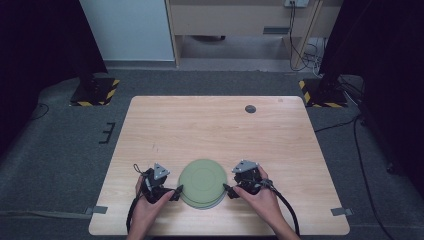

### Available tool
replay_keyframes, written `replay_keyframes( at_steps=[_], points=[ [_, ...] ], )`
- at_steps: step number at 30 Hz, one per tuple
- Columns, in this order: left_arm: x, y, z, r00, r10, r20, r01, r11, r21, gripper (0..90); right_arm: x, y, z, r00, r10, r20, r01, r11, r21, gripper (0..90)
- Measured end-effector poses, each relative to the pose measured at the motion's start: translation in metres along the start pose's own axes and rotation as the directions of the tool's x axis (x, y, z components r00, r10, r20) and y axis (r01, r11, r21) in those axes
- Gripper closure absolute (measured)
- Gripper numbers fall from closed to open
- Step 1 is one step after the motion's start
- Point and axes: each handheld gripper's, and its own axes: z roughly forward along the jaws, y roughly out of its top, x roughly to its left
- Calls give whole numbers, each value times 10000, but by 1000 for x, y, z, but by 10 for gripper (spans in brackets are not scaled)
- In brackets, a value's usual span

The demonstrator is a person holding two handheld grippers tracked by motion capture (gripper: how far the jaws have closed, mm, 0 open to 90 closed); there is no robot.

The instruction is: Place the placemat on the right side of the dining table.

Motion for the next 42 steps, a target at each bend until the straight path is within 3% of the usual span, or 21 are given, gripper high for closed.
replay_keyframes(
  at_steps=[4,10,14,18,19,23,30,42],
  points=[
    [0,0,-3,10000,-62,70,62,9999,-95,34,2,0,-2,10000,-86,22,86,9999,-110,121],
    [-1,-2,-2,10000,59,-48,-58,10000,61,32,5,2,-3,9990,-79,-434,68,9996,-256,120],
    [-2,0,0,9998,97,-190,-95,9999,89,5,9,4,-3,9989,-405,-217,399,9989,-264,121],
    [-1,1,2,9999,-21,-155,22,10000,37,3,10,5,-2,9992,-405,23,405,9987,-320,123],
    [-1,2,2,9997,-11,-261,12,10000,22,3,11,6,-1,9985,-479,270,487,9984,-288,103],
    [-2,3,2,9995,80,-303,-80,10000,3,19,11,7,-1,9987,-448,245,453,9987,-223,116],
    [1,0,-1,9997,40,-222,-40,10000,16,29,6,3,-4,9976,-335,-610,351,9991,254,141],
    [-4,5,4,9988,82,-492,-86,9999,-86,26,5,6,-2,9994,-343,31,342,9993,179,98]
  ],
)
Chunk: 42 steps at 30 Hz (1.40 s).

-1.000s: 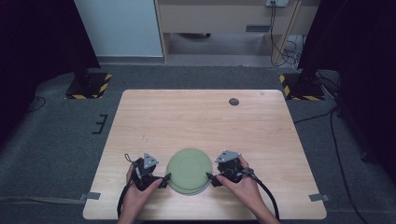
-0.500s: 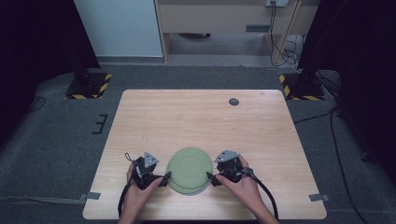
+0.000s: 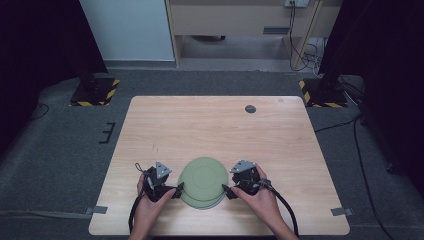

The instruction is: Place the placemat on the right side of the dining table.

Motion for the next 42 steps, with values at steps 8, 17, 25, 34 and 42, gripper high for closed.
replay_keyframes(
  at_steps=[8,17,25,34,42],
  points=[
    [2,-4,-3,9997,9,233,-10,10000,46,34,3,-2,0,9958,-296,-865,323,9990,298,125],
    [0,-1,1,10000,-26,81,26,10000,-4,17,1,0,2,9980,11,-633,6,9997,258,100],
    [0,-1,0,9999,-24,114,24,10000,-16,28,-2,-2,1,9990,110,-431,-102,9998,189,114],
    [-2,1,1,10000,38,-33,-38,10000,-46,20,-3,0,2,9997,236,-25,-236,9997,30,112],
    [0,-2,1,9998,-151,106,151,9999,-6,20,1,-2,1,9992,83,-400,-78,9999,134,122]
  ],
)
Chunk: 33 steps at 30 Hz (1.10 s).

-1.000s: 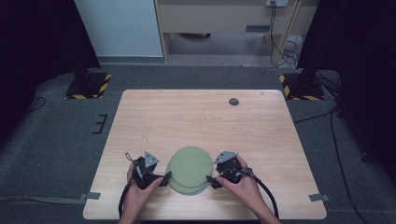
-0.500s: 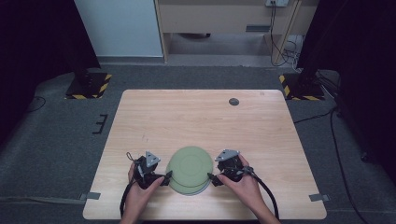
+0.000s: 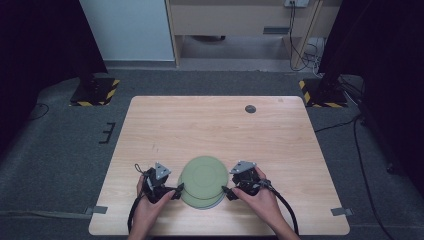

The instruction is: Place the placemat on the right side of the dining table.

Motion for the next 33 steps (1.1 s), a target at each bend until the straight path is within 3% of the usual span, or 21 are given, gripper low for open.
replay_keyframes(
  at_steps=[11,13,16,18,20,26,33],
  points=[
    [-3,5,6,9999,-75,-106,73,9998,-205,23,-7,1,2,9978,389,530,-377,9990,-242,117],
    [-3,4,5,9999,-106,-57,105,9998,-186,31,-5,1,0,9982,379,461,-366,9989,-288,129],
    [-4,3,5,9999,-161,-62,159,9997,-196,31,-1,1,-2,9993,360,-21,-361,9987,-357,122],
    [-5,4,6,9998,-178,-135,175,9997,-195,25,2,1,-1,9999,146,-55,-148,9994,-323,122],
    [-4,4,7,9996,-247,-130,244,9995,-188,2,4,1,2,9999,-4,155,8,9997,-250,98],
    [-3,5,10,9989,-416,-202,410,9986,-321,6,1,3,5,9984,377,410,-372,9992,-135,38],
    [-5,5,10,9986,-489,-192,482,9982,-346,31,1,4,5,9954,508,815,-468,9976,-501,37]
  ],
)
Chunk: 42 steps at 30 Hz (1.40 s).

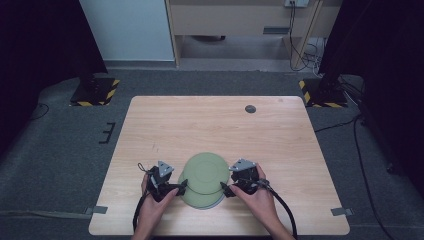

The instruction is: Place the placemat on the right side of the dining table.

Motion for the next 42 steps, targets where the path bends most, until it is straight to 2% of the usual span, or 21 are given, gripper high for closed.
replay_keyframes(
  at_steps=[3,6,9,12,15,17,19,20,21,24,27,30,33,36,39,42],
  points=[
    [2,0,2,10000,-74,53,74,10000,3,14,-1,1,1,10000,22,85,-22,10000,34,27],
    [0,0,2,9999,-132,99,132,9999,3,27,-1,-1,-3,10000,-48,-81,48,10000,74,104],
    [-4,0,0,10000,28,7,-28,10000,-85,44,3,-3,-6,9994,-93,-348,98,9999,140,109],
    [-4,1,3,10000,-13,-23,13,10000,-87,18,3,-1,-1,9999,-138,-82,139,9998,112,72],
    [-5,2,5,10000,-21,36,21,9999,-155,17,-1,1,-2,9994,63,341,-55,9997,-230,124],
    [-7,2,3,9999,64,94,-63,9999,-134,28,-1,1,0,9985,-8,548,24,9996,-288,130],
    [-8,0,0,9995,149,293,-148,9999,-35,35,-2,4,-3,9997,34,250,-28,9996,-264,114],
    [-8,-1,-1,9992,203,335,-203,9998,-16,35,-5,7,-7,9995,300,-85,-303,9990,-330,109],
    [-9,-2,-3,9987,325,400,-326,9995,28,35,-7,9,-11,9992,313,-237,-322,9987,-385,110],
    [-11,-3,-3,9982,403,439,-406,9992,49,27,-17,19,-12,9993,-94,-349,97,9999,58,104],
    [-13,0,1,9976,396,567,-397,9992,23,15,-28,29,-3,9964,110,-835,-70,9988,478,124],
    [-14,2,3,9968,630,486,-635,9979,90,2,-35,41,11,9926,64,-1212,49,9957,929,153],
    [-12,2,3,9973,487,550,-493,9987,107,1,-41,49,26,9838,376,-1755,-159,9922,1235,181],
    [-14,2,3,9971,620,439,-623,9980,65,1,-44,53,38,9726,862,-2160,-559,9882,1429,186],
    [-13,3,4,9977,509,453,-513,9987,60,0,-47,57,46,9668,1033,-2336,-667,9850,1592,187],
    [-13,3,5,9974,547,463,-548,9985,23,0,-50,59,51,9539,1409,-2651,-1014,9823,1573,199]
  ],
)
